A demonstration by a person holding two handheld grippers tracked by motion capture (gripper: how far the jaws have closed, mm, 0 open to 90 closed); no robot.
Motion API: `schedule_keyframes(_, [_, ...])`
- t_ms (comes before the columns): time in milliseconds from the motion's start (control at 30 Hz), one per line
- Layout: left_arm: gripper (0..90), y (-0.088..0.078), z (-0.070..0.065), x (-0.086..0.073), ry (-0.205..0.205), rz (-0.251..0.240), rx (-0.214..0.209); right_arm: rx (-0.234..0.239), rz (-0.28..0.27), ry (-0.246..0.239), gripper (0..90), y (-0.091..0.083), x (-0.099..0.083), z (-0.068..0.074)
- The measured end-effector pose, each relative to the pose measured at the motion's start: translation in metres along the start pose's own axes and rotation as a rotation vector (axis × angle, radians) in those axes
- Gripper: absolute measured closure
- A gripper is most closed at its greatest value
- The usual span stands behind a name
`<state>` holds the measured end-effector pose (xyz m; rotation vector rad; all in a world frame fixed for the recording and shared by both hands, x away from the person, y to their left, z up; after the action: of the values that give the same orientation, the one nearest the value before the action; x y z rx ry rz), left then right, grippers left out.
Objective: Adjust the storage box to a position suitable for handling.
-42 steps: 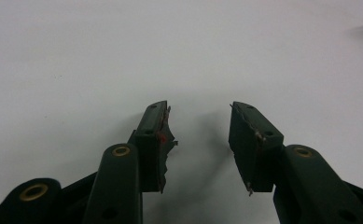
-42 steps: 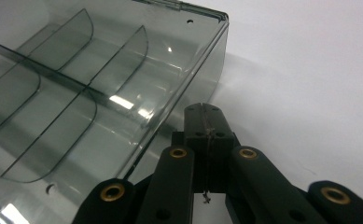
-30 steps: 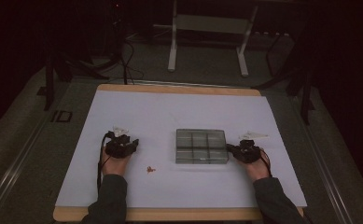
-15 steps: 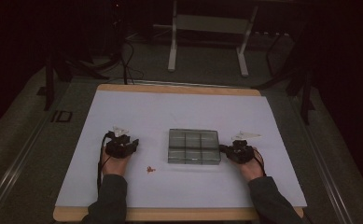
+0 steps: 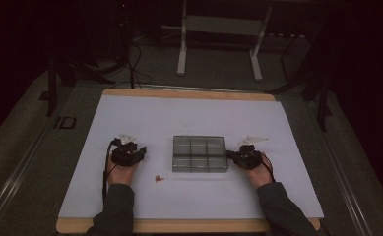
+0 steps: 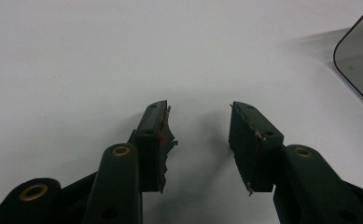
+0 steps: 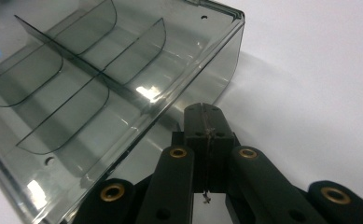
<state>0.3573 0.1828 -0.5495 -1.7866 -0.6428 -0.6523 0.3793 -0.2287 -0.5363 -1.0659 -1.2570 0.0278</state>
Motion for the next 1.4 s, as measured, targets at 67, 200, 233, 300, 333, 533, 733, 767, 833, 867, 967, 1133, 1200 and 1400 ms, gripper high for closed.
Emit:
schedule_keyframes(67, [57.7,0.0,0.0,0.0,0.0,0.0,0.0,0.0,0.0,0.0,90.0,0.0,0.0,0.0])
schedule_keyframes(200, [57.6,0.0,0.0,0.0,0.0,0.0,0.0,-0.009,-0.001,-0.012,90.0,-0.003,0.002,0.0])
schedule_keyframes(233, [57.6,0.0,0.0,0.0,0.0,0.0,0.0,-0.012,-0.003,-0.013,90.0,-0.004,0.003,0.0])
schedule_keyframes(300, [57.6,0.0,0.0,0.0,0.001,0.0,0.0,-0.021,-0.014,-0.011,90.0,-0.01,0.005,0.0])
schedule_keyframes(333, [57.6,0.0,0.0,0.0,0.0,-0.001,0.0,-0.023,-0.017,-0.008,90.0,-0.012,0.007,-0.001])
schedule_keyframes(533, [57.6,0.0,-0.001,0.0,0.002,-0.003,0.002,-0.009,-0.026,-0.006,89.4,-0.02,0.011,-0.001])
schedule_keyframes(733, [57.6,0.0,-0.001,0.0,0.002,-0.002,0.002,-0.003,-0.047,0.002,89.4,-0.025,0.016,0.0])
schedule_keyframes(767, [57.6,0.0,-0.001,0.0,0.002,-0.002,0.002,-0.002,-0.057,0.0,88.9,-0.027,0.018,0.001])
schedule_keyframes(833, [57.6,0.0,-0.001,0.0,0.002,-0.002,0.002,0.003,-0.067,0.003,88.2,-0.03,0.02,0.003])
schedule_keyframes(867, [57.6,0.0,-0.001,0.0,0.002,-0.002,0.002,0.003,-0.067,0.003,88.2,-0.03,0.02,0.003])
schedule_keyframes(967, [57.6,0.0,-0.001,0.0,0.002,-0.002,0.002,0.012,-0.079,-0.011,88.2,-0.032,0.025,0.006])
schedule_keyframes(1133, [57.6,0.0,-0.001,0.0,0.002,-0.002,0.003,0.033,-0.102,-0.025,88.4,-0.036,0.031,0.013])
schedule_keyframes(1200, [57.5,0.0,-0.001,0.0,0.002,-0.002,0.002,0.045,-0.111,-0.03,88.4,-0.038,0.033,0.017])
schedule_keyframes(1400, [57.5,0.0,-0.001,0.0,0.003,-0.001,0.003,0.065,-0.118,-0.031,90.0,-0.039,0.036,0.023])
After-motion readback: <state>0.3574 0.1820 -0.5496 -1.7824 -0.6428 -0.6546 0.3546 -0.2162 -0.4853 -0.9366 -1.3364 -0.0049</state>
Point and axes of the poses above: each handheld gripper's, and its own axes: y roughly forward along the jaws, x roughly out of its top, z roughly to its left, the point moved 1 cm from there along y, roughly forward along the jaws, and after that the axes turned 15 degrees about -y, right-handed, at the moved point
